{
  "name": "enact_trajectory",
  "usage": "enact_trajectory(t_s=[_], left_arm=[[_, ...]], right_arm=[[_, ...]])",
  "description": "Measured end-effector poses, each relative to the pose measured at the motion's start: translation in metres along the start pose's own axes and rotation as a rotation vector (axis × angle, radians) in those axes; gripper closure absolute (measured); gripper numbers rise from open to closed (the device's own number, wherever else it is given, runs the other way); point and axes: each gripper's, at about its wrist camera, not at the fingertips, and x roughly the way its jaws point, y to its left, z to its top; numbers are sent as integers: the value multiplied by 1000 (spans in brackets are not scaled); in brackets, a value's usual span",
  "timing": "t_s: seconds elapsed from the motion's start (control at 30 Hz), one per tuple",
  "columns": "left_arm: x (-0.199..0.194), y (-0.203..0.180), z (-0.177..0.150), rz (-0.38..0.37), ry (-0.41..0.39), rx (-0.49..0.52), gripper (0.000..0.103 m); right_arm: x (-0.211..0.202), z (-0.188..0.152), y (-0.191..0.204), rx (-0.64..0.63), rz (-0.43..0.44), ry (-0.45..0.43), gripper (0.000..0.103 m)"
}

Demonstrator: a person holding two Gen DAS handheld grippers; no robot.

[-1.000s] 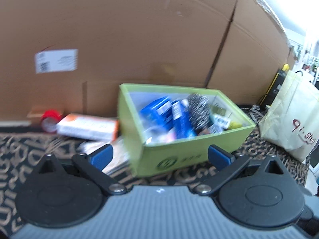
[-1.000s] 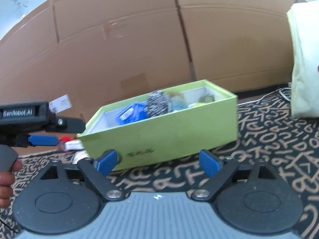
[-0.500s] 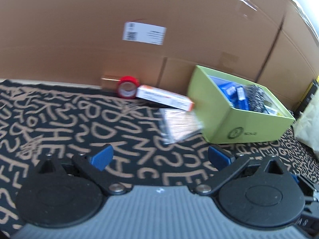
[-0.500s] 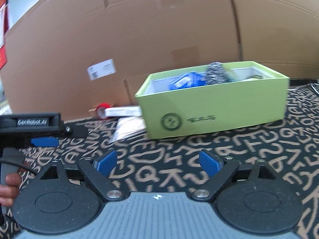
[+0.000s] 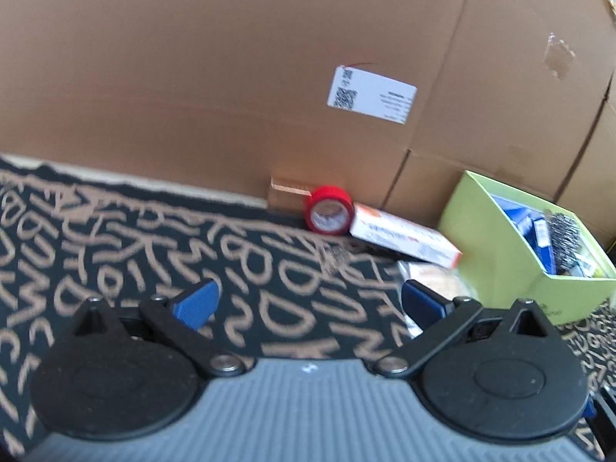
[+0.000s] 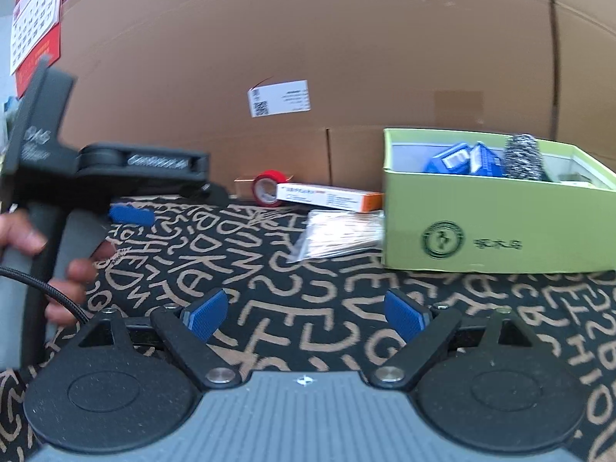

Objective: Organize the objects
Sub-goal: 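Grasp the clear plastic packet with the right tool while the left tool grasps the red tape roll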

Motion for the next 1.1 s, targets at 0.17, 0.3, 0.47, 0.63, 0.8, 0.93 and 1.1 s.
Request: enact_trajectory(t_s=[0.17, 0.3, 0.47, 0.63, 0.8, 0.93, 1.1], left_arm=[[27, 2, 24, 3, -15, -10, 0], [55, 1, 41, 6, -23, -9, 2], [91, -6, 55, -4, 7, 37, 19], [111, -12, 60, -29, 31, 70, 26], [123, -8, 49, -108, 81, 90, 53], [119, -2, 47, -125, 87, 70, 56], [107, -6, 37, -116, 117, 106, 57]], right_arm=[[19, 6, 8, -25, 6, 22, 16], [35, 13, 10, -35, 0, 35, 18], [62, 24, 16, -57, -18, 51, 23], [94, 37, 30, -134, -53, 58, 25], [126, 47, 30, -179, -112, 116, 35], [126, 46, 28, -170, -158, 109, 57], [111, 43, 15, -104, -149, 89, 95]])
